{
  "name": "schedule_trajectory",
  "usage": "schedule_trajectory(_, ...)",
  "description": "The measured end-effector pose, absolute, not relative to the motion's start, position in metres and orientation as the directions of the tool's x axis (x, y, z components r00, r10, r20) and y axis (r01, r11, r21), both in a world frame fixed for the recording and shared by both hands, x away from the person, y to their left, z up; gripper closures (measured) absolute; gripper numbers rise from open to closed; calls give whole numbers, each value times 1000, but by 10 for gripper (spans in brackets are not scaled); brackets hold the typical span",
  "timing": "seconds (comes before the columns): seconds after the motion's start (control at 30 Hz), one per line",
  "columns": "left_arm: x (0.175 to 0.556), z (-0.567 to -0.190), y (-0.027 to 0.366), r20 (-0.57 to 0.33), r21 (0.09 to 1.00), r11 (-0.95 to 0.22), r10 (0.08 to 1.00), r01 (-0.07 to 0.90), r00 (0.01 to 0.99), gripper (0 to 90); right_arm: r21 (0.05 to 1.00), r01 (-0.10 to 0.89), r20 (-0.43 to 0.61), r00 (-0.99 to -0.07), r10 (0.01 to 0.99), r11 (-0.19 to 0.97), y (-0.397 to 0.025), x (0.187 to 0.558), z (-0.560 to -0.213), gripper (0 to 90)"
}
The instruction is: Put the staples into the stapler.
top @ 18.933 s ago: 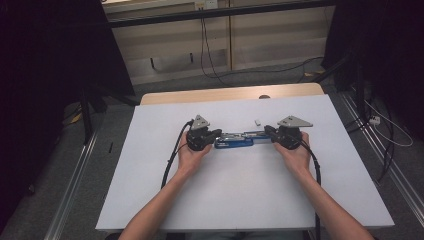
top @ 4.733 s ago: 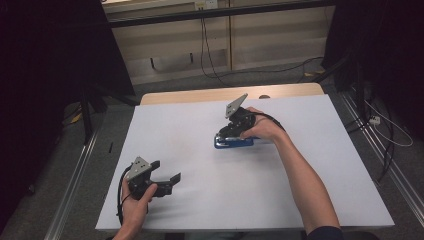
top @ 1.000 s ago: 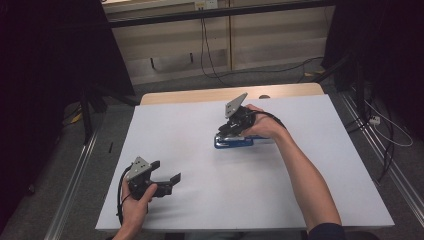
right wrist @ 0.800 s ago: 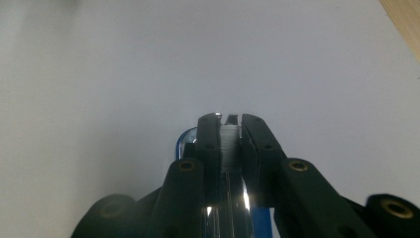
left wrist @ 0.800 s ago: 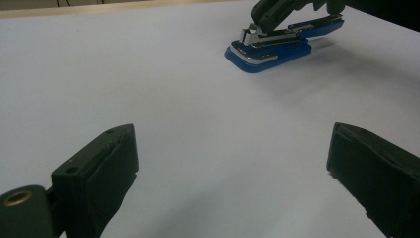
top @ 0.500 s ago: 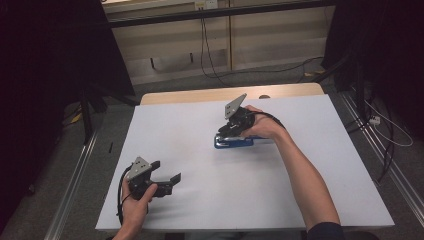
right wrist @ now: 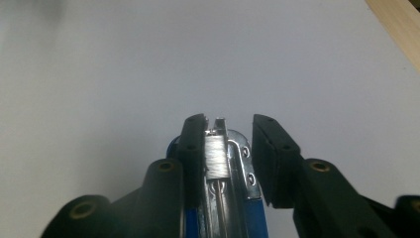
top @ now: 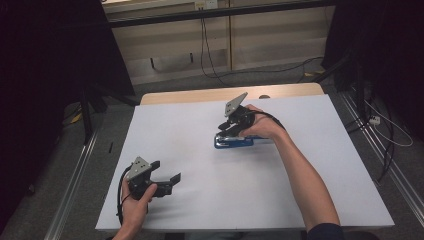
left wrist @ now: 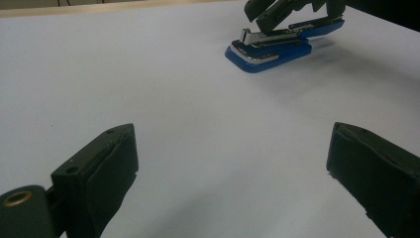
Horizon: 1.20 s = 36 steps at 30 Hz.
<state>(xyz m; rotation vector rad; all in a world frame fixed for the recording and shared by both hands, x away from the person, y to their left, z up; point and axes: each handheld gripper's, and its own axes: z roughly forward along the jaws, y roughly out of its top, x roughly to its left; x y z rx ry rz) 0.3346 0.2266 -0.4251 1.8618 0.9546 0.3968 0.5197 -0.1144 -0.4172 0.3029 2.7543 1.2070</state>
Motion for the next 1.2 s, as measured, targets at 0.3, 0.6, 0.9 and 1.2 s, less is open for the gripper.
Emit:
schedule_trajectory(0.3,335,-425,226,-133,871,-221,756,440,642,58,741,229,21,-947,319,632,-115,518,-420,481)
schedule_trajectory(0.6,335,-425,226,-129,868,-226,756,441,642,58,756,308,57,-910,411,577,-124,512,-418,277)
schedule_trajectory(0.9,335,-425,225,-132,868,-224,756,442,641,58,776,376,86,-859,505,506,-136,505,-419,155)
schedule_trajectory(1.2,336,-427,224,-136,867,-218,760,447,635,57,787,428,101,-800,591,444,-147,498,-421,107)
